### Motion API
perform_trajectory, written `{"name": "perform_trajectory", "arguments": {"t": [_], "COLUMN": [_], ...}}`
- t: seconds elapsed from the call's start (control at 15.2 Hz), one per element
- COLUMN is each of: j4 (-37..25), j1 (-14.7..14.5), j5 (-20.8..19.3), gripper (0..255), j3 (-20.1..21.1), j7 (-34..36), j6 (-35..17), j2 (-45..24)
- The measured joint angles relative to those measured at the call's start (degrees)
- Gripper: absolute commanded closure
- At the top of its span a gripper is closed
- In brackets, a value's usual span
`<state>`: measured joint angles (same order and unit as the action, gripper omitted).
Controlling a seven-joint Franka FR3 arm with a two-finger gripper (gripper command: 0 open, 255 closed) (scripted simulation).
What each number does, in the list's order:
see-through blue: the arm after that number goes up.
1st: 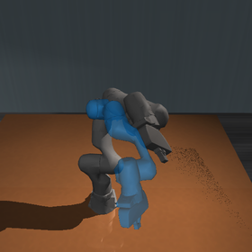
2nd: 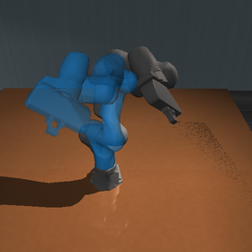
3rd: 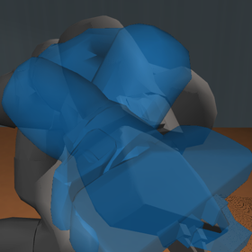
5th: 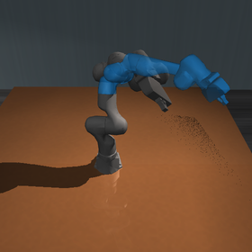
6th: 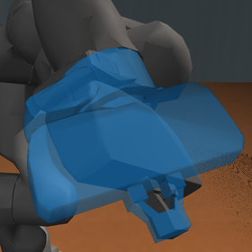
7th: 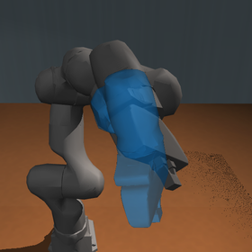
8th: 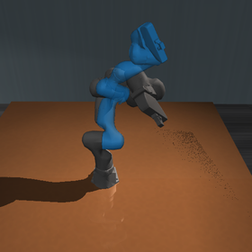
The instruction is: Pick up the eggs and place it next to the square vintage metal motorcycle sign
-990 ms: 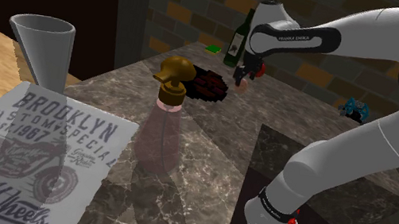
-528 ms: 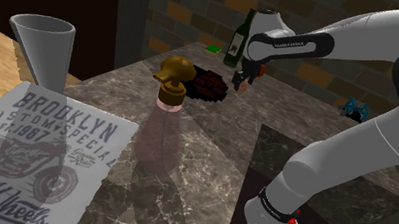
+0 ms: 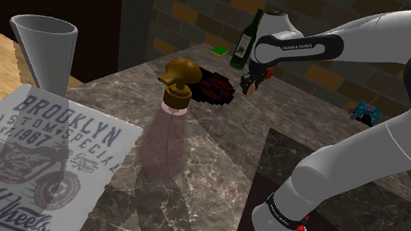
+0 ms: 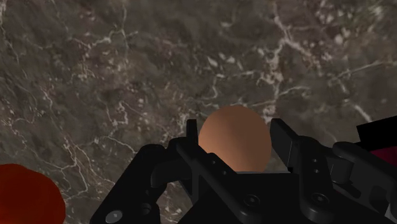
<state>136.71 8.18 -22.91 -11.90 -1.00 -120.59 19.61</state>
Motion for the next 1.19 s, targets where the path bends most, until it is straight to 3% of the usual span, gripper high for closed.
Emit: {"name": "perform_trajectory", "arguments": {"t": [0.53,1.19], "j4": [0.0,-5.2], "j1": [0.0,-0.4], "j5": [0.0,1.2], "gripper": [255,255], "j3": [0.0,0.7], "j7": [0.0,-1.8], "j6": [0.0,7.0], "j2": [0.0,2.0]}}
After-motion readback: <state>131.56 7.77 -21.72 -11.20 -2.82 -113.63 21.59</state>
